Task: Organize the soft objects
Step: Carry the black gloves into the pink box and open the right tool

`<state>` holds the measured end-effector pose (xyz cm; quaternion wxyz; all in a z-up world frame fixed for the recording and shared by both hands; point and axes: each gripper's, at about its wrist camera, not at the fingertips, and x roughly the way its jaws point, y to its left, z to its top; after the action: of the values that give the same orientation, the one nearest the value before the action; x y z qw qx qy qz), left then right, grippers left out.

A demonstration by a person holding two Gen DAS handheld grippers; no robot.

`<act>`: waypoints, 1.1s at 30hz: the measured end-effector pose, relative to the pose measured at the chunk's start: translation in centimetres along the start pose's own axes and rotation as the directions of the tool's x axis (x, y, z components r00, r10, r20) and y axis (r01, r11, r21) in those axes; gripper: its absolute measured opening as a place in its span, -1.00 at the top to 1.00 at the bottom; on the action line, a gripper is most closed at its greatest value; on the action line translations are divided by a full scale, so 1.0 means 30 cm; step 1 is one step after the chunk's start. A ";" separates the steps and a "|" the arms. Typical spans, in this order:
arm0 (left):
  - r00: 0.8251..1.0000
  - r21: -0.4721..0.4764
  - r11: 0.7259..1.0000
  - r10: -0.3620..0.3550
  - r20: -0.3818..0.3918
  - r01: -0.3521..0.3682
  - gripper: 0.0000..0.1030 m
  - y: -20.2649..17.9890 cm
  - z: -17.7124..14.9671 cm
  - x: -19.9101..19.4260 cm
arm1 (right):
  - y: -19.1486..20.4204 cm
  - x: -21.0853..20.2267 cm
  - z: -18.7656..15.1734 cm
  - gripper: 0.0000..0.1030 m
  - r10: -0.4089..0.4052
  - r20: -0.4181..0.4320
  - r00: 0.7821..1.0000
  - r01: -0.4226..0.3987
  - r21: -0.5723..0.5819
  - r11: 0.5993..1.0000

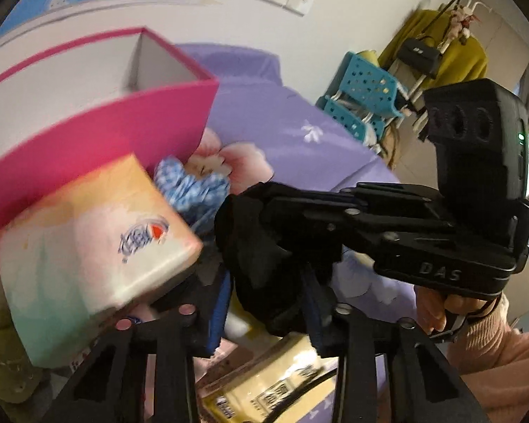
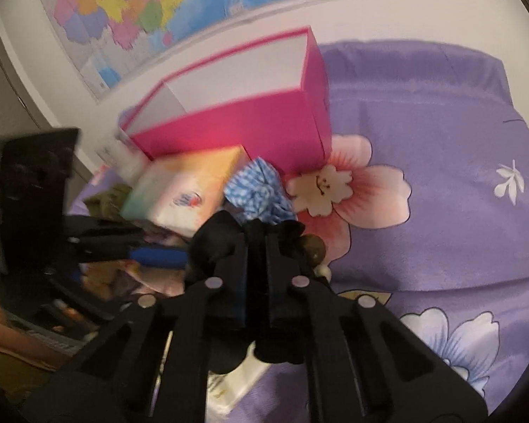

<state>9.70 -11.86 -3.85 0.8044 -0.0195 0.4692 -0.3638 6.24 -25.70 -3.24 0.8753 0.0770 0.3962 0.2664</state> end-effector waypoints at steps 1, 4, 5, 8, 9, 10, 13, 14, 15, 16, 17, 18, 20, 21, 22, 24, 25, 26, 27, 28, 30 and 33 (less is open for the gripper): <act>1.000 0.009 1.000 -0.001 0.013 0.001 0.32 -0.010 0.010 -0.009 | 0.008 -0.020 0.008 0.86 0.002 0.020 1.000 -0.002 -0.005 1.000; 0.998 0.031 0.999 0.005 0.068 -0.007 0.33 -0.033 0.043 -0.062 | 0.036 -0.088 0.048 0.88 0.016 0.086 0.996 -0.014 -0.022 1.000; 0.996 0.035 0.999 0.007 0.089 -0.010 0.33 -0.035 0.059 -0.085 | 0.051 -0.115 0.070 0.88 0.026 0.114 0.993 -0.022 -0.036 0.999; 0.990 0.044 0.998 0.028 0.141 -0.034 0.33 -0.035 0.104 -0.140 | 0.088 -0.150 0.132 0.88 0.041 0.165 0.985 -0.030 -0.068 0.997; 0.986 0.045 0.998 0.040 0.161 -0.047 0.33 -0.032 0.123 -0.159 | 0.103 -0.160 0.167 0.88 0.047 0.185 0.982 -0.032 -0.086 0.996; 0.982 0.044 0.997 0.054 0.181 -0.063 0.33 -0.027 0.143 -0.181 | 0.111 -0.166 0.187 0.88 0.049 0.199 0.979 -0.030 -0.096 0.995; 0.969 0.032 0.994 0.098 0.227 -0.108 0.33 -0.005 0.200 -0.234 | 0.136 -0.164 0.263 0.88 0.065 0.236 0.970 -0.036 -0.122 0.992; 0.966 0.026 0.993 0.108 0.235 -0.117 0.33 0.002 0.212 -0.244 | 0.145 -0.153 0.293 0.88 0.071 0.244 0.967 -0.041 -0.126 0.991; 0.961 0.015 0.990 0.131 0.245 -0.139 0.33 0.018 0.237 -0.256 | 0.154 -0.141 0.322 0.88 0.070 0.252 0.965 -0.036 -0.137 0.990; 0.957 0.005 0.988 0.147 0.251 -0.153 0.33 0.029 0.250 -0.262 | 0.158 -0.132 0.342 0.88 0.066 0.258 0.964 -0.029 -0.144 0.989; 0.953 -0.007 0.987 0.160 0.256 -0.163 0.33 0.043 0.264 -0.266 | 0.162 -0.118 0.368 0.88 0.066 0.265 0.962 -0.028 -0.145 0.989; 0.951 -0.019 0.985 0.168 0.258 -0.169 0.33 0.061 0.284 -0.270 | 0.166 -0.096 0.400 0.88 0.070 0.265 0.962 -0.031 -0.149 0.988; 0.947 -0.052 0.982 0.191 0.257 -0.184 0.33 0.100 0.319 -0.269 | 0.171 -0.071 0.433 0.91 0.063 0.270 0.961 -0.022 -0.153 0.988; 0.946 -0.064 0.979 0.203 0.253 -0.193 0.33 0.117 0.335 -0.265 | 0.175 -0.054 0.452 0.91 0.065 0.273 0.960 -0.021 -0.160 0.987; 0.946 -0.077 0.978 0.209 0.247 -0.196 0.33 0.140 0.347 -0.260 | 0.177 -0.040 0.463 0.91 0.059 0.273 0.960 -0.014 -0.163 0.987; 0.945 -0.105 0.972 0.231 0.233 -0.212 0.33 0.177 0.368 -0.248 | 0.173 -0.006 0.488 0.91 0.049 0.268 0.962 -0.006 -0.159 0.987; 0.944 -0.114 0.969 0.240 0.227 -0.219 0.33 0.193 0.364 -0.249 | 0.168 0.009 0.497 0.91 0.047 0.261 0.964 -0.006 -0.156 0.988; 0.944 -0.123 0.967 0.244 0.221 -0.222 0.33 0.200 0.366 -0.241 | 0.160 0.024 0.502 0.91 0.036 0.259 0.965 0.003 -0.146 0.989; 0.945 -0.128 0.967 0.242 0.218 -0.219 0.33 0.206 0.365 -0.235 | 0.153 0.029 0.501 0.91 0.029 0.256 0.966 0.007 -0.137 0.991; 0.947 -0.126 0.968 0.239 0.216 -0.216 0.33 0.210 0.358 -0.235 | 0.142 0.034 0.497 0.90 0.028 0.246 0.969 0.003 -0.125 0.992; 0.942 -0.122 0.965 0.253 0.220 -0.230 0.33 0.215 0.335 -0.243 | 0.111 0.039 0.476 0.87 0.028 0.225 0.974 -0.006 -0.102 0.995; 0.943 -0.126 0.965 0.253 0.216 -0.229 0.33 0.226 0.312 -0.257 | 0.084 0.046 0.436 0.72 0.000 0.188 0.982 0.018 -0.095 0.995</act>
<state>18.48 -5.13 4.55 0.8899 -0.0440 0.3891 -0.2341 15.59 -21.85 5.56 0.9127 0.0575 0.2988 0.2727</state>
